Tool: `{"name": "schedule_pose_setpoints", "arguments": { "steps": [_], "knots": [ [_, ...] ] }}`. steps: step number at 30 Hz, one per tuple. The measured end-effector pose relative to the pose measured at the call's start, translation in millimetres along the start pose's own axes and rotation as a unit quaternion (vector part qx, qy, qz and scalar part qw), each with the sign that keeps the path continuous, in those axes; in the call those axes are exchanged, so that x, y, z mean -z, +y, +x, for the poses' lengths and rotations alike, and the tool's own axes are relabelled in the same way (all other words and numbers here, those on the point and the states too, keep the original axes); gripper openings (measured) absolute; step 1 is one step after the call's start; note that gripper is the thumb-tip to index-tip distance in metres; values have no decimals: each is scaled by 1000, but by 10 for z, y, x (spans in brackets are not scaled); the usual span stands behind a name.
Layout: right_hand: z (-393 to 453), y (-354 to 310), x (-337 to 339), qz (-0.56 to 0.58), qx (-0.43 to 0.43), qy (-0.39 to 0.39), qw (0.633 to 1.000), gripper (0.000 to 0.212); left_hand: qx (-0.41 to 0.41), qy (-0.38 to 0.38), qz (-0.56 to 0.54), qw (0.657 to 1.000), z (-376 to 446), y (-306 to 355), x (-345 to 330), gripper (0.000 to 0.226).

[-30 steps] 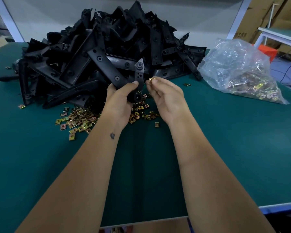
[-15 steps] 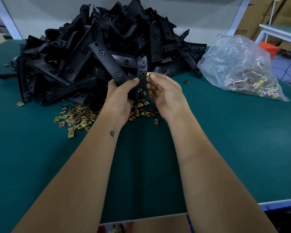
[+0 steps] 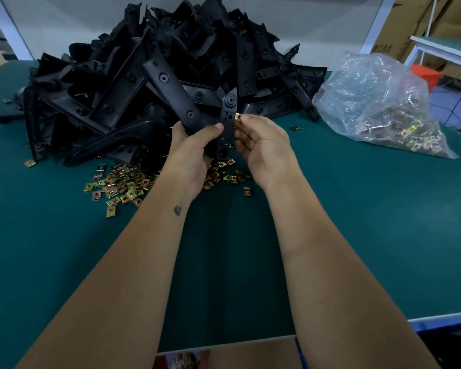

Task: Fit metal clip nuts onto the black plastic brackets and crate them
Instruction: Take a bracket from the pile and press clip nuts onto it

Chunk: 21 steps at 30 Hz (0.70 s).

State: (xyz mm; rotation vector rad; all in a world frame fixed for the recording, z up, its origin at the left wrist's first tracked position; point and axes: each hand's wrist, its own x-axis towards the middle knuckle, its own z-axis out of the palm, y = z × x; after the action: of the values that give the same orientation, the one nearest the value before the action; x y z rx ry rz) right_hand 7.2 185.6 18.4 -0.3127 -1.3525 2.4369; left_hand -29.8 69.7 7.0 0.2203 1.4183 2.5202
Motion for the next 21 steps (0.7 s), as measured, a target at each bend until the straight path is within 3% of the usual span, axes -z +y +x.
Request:
{"name": "schedule_pose_setpoints", "arguments": {
  "steps": [8,14,21],
  "knots": [
    [4,9,6,-17,8,-5,1000,17,-32,-10,82,996,8,-44,35,49],
    [7,25,-11,-24,14,6,1000,20,-49,-26,155,986,-17,-34,43,72],
    [-6,45,-73,-74,43,19,996,26,-58,-27,204,977,30,-85,74,53]
  ]
}}
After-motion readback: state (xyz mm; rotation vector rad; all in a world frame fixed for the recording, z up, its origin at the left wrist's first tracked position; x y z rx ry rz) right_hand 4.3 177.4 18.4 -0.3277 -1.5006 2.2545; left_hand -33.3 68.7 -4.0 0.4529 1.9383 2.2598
